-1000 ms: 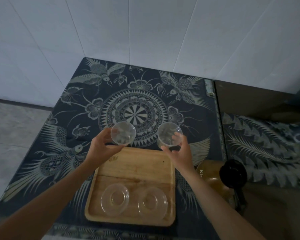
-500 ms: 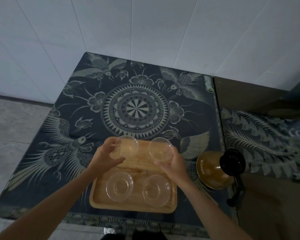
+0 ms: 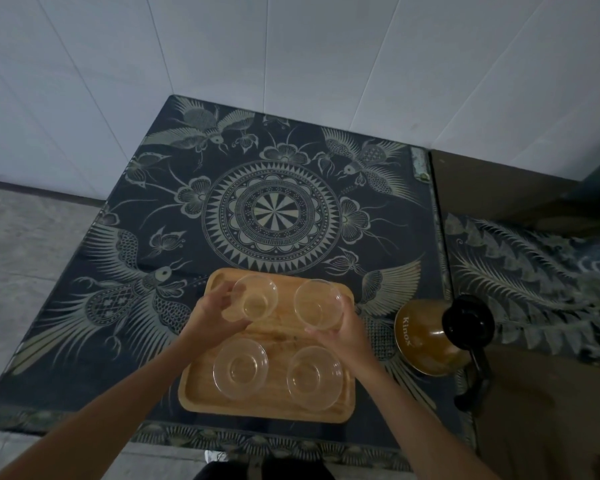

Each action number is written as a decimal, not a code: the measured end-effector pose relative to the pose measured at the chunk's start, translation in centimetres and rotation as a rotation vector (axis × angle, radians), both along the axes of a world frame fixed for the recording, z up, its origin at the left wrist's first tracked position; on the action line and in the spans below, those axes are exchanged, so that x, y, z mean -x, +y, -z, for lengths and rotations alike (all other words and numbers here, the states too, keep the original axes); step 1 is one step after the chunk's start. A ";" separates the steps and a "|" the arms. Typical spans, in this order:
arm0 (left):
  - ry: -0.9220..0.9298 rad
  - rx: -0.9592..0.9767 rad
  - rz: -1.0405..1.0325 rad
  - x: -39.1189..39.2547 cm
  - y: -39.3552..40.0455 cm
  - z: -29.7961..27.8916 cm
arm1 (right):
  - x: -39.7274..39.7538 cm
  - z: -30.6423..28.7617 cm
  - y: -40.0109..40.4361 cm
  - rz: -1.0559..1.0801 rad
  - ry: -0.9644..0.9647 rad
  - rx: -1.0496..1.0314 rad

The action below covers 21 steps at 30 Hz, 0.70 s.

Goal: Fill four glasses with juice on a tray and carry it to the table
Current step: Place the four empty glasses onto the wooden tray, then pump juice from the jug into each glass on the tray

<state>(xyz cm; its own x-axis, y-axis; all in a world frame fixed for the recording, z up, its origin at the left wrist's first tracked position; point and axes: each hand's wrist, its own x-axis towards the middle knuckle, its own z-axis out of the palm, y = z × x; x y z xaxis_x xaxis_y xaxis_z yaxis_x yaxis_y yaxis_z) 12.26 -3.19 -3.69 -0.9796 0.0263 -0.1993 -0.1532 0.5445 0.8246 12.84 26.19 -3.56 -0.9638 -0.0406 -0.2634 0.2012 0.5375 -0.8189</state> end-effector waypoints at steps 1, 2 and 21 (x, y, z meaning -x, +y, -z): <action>0.006 0.004 0.008 0.0 0.0 0.1 | 0.0 0.0 0.0 -0.003 0.004 -0.005; 0.012 0.007 0.016 0.0 -0.1 0.1 | 0.0 -0.1 0.1 -0.007 0.009 -0.010; 0.117 -0.117 0.113 -0.4 -3.7 -5.7 | -5.6 -5.7 7.3 0.010 0.165 -0.238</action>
<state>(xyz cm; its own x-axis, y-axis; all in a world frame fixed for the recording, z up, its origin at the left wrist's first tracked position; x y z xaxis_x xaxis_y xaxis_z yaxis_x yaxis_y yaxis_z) 12.64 -6.86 1.97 -0.9853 0.1542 -0.0738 0.0040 0.4524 0.8918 18.39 33.50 2.18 -0.9945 0.0132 -0.1037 0.0817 0.7172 -0.6921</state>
